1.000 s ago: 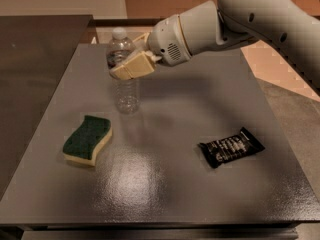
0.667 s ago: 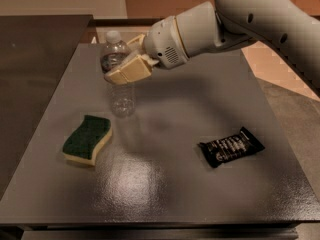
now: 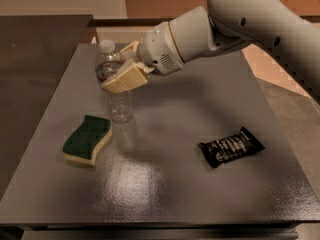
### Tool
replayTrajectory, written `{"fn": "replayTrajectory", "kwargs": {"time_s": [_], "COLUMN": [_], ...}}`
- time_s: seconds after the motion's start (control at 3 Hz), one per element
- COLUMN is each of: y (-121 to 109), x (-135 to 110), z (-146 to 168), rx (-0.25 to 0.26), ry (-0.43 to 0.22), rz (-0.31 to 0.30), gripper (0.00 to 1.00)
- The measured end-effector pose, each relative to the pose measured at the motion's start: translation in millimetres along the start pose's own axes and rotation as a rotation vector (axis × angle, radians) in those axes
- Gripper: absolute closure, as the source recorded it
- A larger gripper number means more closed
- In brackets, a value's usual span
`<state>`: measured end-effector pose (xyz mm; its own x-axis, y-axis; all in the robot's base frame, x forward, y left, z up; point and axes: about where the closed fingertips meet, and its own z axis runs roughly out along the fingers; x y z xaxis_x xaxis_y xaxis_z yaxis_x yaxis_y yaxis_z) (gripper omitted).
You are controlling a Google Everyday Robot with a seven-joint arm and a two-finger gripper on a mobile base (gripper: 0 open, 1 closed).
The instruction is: Move water bottle near sponge
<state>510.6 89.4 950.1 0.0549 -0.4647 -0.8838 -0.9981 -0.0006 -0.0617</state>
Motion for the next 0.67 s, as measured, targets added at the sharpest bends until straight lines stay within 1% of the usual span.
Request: {"fn": "replayTrajectory", "kwargs": {"time_s": [0.33,0.67], "y": [2.0,3.3], "x": [4.7,6.9], "z": [6.5,10.5], "rx": [-0.009,-0.005], "ry": [0.014,0.018], "rz": [0.003,0.009], "gripper": [1.0,0.83]}}
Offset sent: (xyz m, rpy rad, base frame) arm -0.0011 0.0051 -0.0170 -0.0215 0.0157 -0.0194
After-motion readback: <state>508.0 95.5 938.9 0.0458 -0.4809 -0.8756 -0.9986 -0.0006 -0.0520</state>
